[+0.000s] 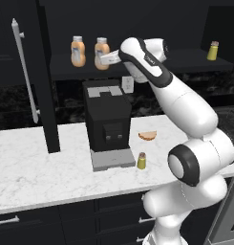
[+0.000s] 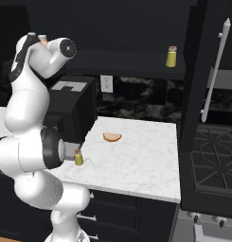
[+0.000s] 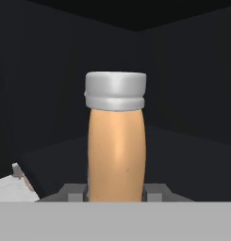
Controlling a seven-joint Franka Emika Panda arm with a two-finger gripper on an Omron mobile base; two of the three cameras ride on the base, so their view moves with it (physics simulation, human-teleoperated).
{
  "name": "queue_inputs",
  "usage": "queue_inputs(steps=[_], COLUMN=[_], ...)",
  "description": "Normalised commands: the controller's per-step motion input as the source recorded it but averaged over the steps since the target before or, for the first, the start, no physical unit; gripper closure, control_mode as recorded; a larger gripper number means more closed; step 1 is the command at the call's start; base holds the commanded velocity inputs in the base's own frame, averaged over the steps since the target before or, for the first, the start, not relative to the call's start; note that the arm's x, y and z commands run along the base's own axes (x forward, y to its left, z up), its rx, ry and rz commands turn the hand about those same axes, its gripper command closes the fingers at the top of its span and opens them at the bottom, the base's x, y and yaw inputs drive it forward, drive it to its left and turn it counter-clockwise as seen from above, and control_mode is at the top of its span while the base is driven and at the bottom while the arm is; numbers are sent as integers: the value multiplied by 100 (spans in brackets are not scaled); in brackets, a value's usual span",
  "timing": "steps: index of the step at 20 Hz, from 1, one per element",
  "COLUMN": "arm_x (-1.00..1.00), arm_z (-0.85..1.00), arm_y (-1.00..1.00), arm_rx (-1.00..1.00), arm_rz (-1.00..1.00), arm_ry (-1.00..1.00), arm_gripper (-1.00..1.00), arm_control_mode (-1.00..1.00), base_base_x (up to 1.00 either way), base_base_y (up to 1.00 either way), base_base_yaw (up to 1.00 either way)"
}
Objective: Put the shaker and condiment bottle from the counter next to their counterparts in the cabinet.
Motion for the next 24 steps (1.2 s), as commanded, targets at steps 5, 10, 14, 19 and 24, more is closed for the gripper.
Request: queue_inputs(steps=[5,10,14,19,24], arm_x=[34,29,26,23,30], arm_z=[-5,-14,-14,-16,-11], arm_y=[14,9,4,4,14], arm_rx=[0,2,4,5,3], arm_rz=[0,0,0,0,0], arm_ry=[0,0,-3,-6,-2], arm_gripper=[100,100,100,100,100], arm_control_mode=[-100,-100,-100,-100,-100], base_base_x=[0,0,0,0,0], base_base_y=[0,0,0,0,0], base_base_yaw=[0,0,0,0,0])
